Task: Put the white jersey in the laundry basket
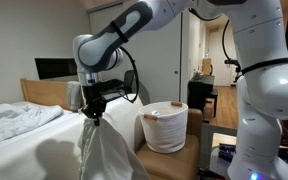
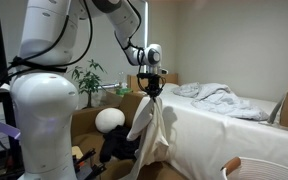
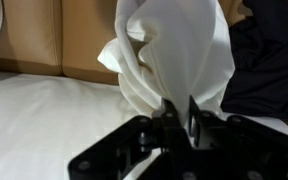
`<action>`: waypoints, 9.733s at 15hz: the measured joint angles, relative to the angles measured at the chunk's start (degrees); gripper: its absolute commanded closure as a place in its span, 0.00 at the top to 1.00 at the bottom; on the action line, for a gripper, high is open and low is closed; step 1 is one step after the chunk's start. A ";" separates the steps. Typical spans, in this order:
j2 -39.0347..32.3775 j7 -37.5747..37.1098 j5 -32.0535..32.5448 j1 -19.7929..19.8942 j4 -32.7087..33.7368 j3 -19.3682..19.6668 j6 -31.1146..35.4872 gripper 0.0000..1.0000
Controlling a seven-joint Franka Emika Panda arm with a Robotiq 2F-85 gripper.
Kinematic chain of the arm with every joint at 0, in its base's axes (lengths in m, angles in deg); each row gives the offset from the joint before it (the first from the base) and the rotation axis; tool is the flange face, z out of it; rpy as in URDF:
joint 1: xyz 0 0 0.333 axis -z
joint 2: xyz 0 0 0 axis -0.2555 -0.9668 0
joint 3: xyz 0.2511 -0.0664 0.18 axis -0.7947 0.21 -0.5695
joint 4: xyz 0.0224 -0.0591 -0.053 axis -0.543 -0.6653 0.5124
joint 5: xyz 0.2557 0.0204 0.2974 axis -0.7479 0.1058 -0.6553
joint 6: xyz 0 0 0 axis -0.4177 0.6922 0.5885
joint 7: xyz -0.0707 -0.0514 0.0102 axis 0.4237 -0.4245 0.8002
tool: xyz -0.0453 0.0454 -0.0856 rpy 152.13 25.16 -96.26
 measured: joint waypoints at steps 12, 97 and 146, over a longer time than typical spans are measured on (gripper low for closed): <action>-3.08 1.19 6.77 -0.02 1.75 0.71 -6.82 0.11; -0.10 14.20 30.48 6.07 82.19 17.33 -50.36 0.11; -8.88 -4.32 14.20 36.31 91.53 25.01 -47.93 0.14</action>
